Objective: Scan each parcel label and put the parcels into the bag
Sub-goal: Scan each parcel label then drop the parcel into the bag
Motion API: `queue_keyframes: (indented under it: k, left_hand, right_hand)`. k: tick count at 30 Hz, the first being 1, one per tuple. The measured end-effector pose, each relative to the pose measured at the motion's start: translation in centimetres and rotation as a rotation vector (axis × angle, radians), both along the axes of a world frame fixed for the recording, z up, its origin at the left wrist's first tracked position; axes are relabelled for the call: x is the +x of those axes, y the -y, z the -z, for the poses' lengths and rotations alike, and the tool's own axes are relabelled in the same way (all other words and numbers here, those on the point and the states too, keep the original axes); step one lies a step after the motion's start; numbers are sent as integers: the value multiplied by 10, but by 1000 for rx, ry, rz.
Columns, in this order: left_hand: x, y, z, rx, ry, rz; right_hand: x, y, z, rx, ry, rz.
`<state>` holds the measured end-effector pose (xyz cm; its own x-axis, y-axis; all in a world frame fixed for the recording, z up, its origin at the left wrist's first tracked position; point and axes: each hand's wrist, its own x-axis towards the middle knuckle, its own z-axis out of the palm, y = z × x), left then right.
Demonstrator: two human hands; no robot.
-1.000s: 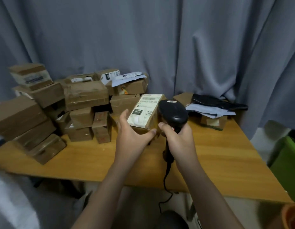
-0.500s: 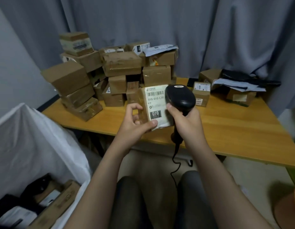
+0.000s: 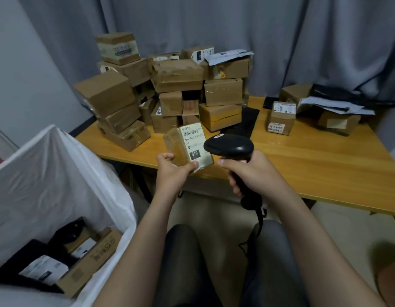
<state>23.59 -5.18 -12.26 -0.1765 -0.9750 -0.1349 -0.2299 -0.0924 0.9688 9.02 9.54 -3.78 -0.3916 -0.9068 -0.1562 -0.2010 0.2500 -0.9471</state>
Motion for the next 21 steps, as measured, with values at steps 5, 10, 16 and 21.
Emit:
queue_keyframes:
  k: [5,10,16,21]
  left_hand:
    - [0,5,2,16,-51,-37]
    - [2,13,6,27,-70,-64]
    - [1,18,12,29,-68,-74]
    - [1,17,11,17,-25,-68]
  right_hand:
    - [2,4,-6,11,-19,19]
    - [-3,5,-7,15,-22,-4]
    - [-8,9,-5,-8,-2,-3]
    - [-10,14,-2,-1,-13,5]
